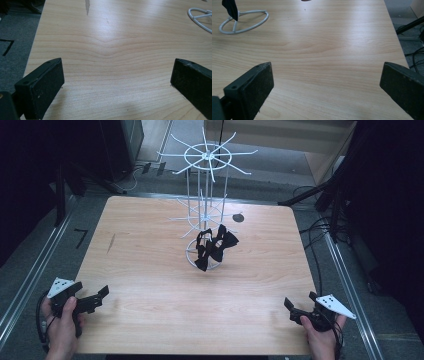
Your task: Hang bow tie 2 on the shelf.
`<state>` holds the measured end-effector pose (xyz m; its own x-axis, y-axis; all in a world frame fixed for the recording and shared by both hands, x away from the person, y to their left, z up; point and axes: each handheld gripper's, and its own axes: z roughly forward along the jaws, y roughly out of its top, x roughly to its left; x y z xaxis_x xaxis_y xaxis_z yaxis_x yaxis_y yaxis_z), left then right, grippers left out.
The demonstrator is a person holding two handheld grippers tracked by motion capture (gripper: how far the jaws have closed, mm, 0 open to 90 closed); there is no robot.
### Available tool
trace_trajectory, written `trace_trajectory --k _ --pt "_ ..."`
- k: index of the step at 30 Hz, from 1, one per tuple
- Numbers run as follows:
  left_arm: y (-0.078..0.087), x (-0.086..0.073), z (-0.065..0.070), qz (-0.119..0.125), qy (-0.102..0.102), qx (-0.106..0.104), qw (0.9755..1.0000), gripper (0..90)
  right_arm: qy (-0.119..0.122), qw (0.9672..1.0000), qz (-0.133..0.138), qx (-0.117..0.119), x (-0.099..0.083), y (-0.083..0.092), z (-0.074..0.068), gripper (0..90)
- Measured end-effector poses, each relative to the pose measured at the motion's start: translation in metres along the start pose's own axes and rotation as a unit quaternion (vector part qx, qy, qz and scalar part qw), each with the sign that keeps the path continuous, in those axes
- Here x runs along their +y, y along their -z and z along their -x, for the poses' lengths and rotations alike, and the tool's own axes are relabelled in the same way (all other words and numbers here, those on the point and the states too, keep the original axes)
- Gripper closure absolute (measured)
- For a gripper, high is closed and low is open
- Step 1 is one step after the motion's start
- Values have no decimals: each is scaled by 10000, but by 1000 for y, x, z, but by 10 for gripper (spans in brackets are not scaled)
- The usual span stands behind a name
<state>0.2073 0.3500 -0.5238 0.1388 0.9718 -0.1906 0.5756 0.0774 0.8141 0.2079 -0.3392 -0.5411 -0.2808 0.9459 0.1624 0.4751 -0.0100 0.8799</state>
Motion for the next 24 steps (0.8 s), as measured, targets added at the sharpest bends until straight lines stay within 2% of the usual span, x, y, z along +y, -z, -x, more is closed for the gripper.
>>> trace_trajectory --k 17,19,24 --pt "0 0 1 -6 -11 5 10000 0 -167 9995 -23 -278 -14 21 24 0" --pt "0 0 0 -12 -14 10 10000 0 -276 9985 -76 -456 -14 21 26 0" --pt "0 0 1 -18 -25 16 10000 0 -368 9983 -60 -445 -14 21 25 0"
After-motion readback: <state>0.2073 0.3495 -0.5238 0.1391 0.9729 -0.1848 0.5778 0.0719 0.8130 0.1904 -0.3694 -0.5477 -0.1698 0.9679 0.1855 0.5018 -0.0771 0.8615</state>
